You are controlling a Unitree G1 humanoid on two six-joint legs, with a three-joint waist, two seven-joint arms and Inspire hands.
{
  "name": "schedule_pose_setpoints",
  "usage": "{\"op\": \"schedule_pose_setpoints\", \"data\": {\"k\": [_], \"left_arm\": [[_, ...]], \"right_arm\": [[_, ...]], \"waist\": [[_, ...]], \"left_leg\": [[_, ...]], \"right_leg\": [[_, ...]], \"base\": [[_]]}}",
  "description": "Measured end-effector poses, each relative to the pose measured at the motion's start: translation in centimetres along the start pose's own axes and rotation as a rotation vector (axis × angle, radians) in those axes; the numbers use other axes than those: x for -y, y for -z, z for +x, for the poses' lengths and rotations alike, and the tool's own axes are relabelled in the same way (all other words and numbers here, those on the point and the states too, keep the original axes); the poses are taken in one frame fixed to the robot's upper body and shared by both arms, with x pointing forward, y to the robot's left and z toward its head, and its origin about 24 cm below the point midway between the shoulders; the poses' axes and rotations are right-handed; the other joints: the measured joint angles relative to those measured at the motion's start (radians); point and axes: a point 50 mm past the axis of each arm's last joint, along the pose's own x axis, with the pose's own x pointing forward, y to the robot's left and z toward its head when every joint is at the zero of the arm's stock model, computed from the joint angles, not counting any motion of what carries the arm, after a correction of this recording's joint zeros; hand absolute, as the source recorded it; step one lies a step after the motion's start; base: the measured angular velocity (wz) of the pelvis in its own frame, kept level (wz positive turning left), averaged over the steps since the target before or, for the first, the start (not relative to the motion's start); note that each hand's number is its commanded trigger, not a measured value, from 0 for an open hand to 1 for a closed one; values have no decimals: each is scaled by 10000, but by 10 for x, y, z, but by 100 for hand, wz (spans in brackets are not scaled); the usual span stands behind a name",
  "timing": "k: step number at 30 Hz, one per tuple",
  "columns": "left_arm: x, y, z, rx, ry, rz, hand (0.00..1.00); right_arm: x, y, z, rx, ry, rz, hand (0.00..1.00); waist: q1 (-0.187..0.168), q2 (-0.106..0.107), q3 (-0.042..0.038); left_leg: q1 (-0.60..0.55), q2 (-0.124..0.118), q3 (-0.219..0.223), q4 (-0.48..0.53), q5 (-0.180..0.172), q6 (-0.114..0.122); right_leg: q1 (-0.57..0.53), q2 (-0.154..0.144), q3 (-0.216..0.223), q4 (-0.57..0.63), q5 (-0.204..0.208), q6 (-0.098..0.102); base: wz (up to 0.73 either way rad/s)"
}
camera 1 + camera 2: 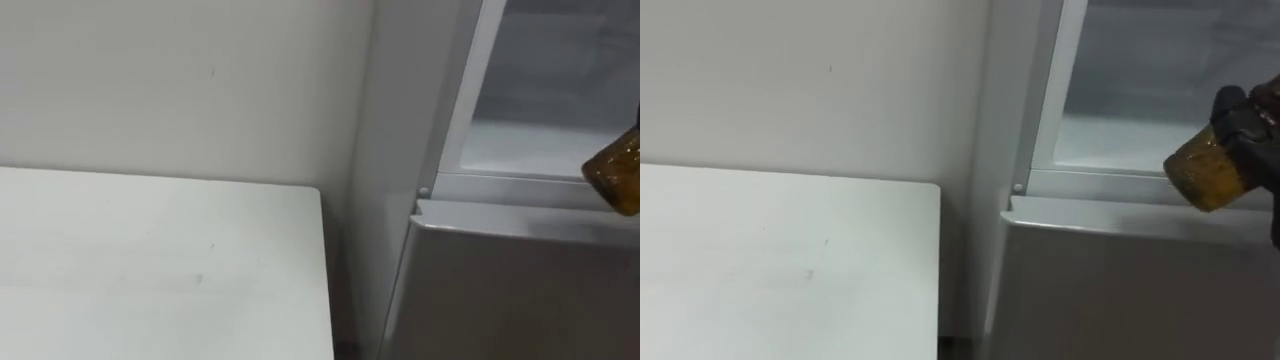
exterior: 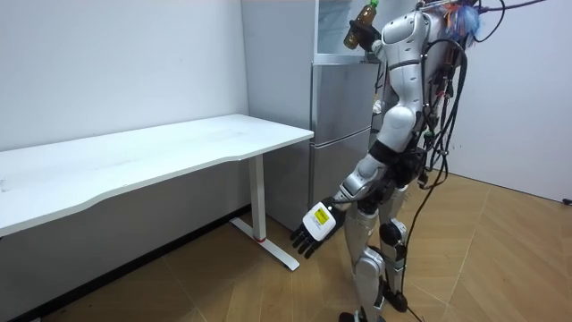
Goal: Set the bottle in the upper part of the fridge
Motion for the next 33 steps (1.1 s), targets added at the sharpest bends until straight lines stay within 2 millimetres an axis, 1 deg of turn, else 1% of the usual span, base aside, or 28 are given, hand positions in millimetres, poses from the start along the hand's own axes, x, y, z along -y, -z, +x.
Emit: {"op": "schedule_pose_setpoints", "data": {"k": [4,7,11,13,14,16,17,18,21,25,28,30,31,33], "left_arm": [[-2,7,-3,-254,-65,-52,0],[-5,14,-4,-561,-180,-127,0],[-8,16,-5,-648,-197,-165,0],[-8,15,-5,-594,-210,-84,0],[-9,12,-4,-489,-243,-90,0],[-11,8,-4,-312,-291,-23,0],[-11,7,-4,-261,-305,-16,0],[-11,6,-3,-244,-306,-33,0],[-11,6,-3,-253,-301,-37,0],[-14,11,-4,-444,-298,-110,0],[-14,19,-8,-683,-302,-221,0],[-15,21,-8,-770,-296,-216,0],[-15,22,-9,-793,-293,-211,0],[-17,24,-9,-836,-324,-148,0]], "right_arm": [[5,4,5,-309,556,-197,100],[5,3,7,-426,735,-264,100],[-3,-8,23,-131,921,-252,100],[-7,-14,30,46,804,-487,100],[-7,-17,35,113,751,-867,100],[-3,-19,41,133,806,-1512,100],[0,-19,43,127,909,-1797,100],[2,-18,44,85,1009,-1966,100],[9,-13,45,-137,1224,-2125,100],[10,-4,44,-496,1259,-2419,100],[8,6,46,-945,1202,-2712,100],[8,13,44,-1262,1155,-2897,100],[7,12,45,-1235,1137,-2881,100],[3,14,45,-1311,846,-3161,100]], "waist": [[164,-27,-4],[172,-57,12],[159,-96,31],[168,-131,51],[177,-183,52],[239,-284,31],[315,-331,5],[371,-363,-11],[451,-389,-17],[506,-392,-15],[522,-397,-12],[705,-405,-8],[750,-405,-8],[933,-474,25]], "left_leg": [[-7,2,-6,30,1,-1],[-76,7,-98,70,1,-1],[-202,9,-166,125,1,-3],[-232,14,-167,135,0,-4],[-280,20,-190,153,0,-6],[-284,27,-222,157,2,-9],[-280,37,-239,163,3,-13],[-284,41,-265,164,3,-17],[-312,37,-358,152,4,-19],[-321,43,-431,130,13,-34],[-328,40,-447,138,14,-35],[-320,38,-455,140,16,-36],[-314,39,-455,141,17,-37],[-296,48,-456,145,25,-50]], "right_leg": [[8,-2,-14,2,0,0],[5,-9,-140,2,0,0],[-63,-6,-169,7,-2,-2],[-52,-6,-192,-4,-3,-4],[-54,-5,-241,-9,-2,-5],[-66,-3,-297,-11,-1,-6],[-64,1,-340,-12,-1,-7],[-56,2,-391,-19,-1,-7],[-50,2,-462,-34,-1,-7],[-43,14,-512,-34,-2,-6],[-40,7,-581,-36,-2,-6],[-31,-6,-669,-31,-2,-6],[-31,-8,-685,-31,-2,-6],[-14,-11,-766,-35,-4,-9]], "base": [[1],[9],[3],[2],[7],[7],[5],[5],[7],[4],[0],[0],[0],[0]]}}
